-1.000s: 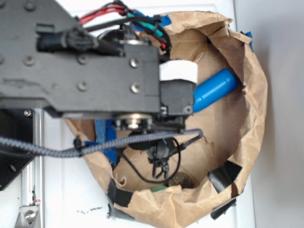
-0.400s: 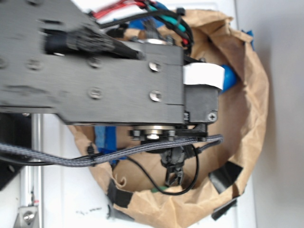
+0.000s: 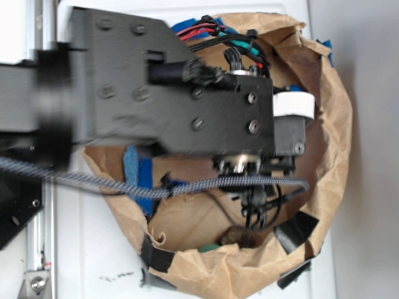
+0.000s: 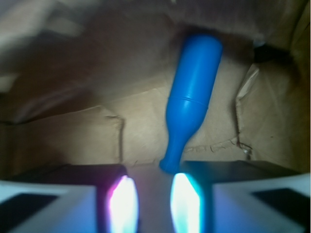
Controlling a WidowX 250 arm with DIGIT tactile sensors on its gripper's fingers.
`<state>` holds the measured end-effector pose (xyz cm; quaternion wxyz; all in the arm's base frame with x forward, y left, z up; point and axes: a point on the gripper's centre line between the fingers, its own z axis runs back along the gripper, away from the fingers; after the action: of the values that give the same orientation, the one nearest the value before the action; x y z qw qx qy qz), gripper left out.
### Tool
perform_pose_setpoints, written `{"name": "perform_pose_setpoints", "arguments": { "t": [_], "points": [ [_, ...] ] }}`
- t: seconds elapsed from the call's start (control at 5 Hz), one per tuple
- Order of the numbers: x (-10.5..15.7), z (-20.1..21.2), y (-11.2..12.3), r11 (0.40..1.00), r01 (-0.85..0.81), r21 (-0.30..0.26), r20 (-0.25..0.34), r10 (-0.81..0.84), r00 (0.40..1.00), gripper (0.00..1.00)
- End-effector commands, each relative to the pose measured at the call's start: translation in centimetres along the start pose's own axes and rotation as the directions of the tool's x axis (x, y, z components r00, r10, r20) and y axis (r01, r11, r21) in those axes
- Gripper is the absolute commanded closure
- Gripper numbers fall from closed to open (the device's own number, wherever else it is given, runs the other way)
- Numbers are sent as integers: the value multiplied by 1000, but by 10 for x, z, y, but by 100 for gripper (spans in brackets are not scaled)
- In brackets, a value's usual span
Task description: Grab the blue bottle.
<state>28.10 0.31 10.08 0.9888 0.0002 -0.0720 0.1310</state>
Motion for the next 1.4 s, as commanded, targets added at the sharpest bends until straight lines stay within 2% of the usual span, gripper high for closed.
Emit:
{"name": "perform_pose_setpoints", "arguments": {
  "t": [0.0, 0.6, 1.2],
  "points": [
    [7, -19, 8, 1000, -1, -3, 45, 1, 999, 0],
    [35, -33, -3, 1000, -8, 26, 28, 7, 1000, 0],
    [43, -39, -5, 1000, -7, 29, 27, 6, 1000, 0]
  ]
}}
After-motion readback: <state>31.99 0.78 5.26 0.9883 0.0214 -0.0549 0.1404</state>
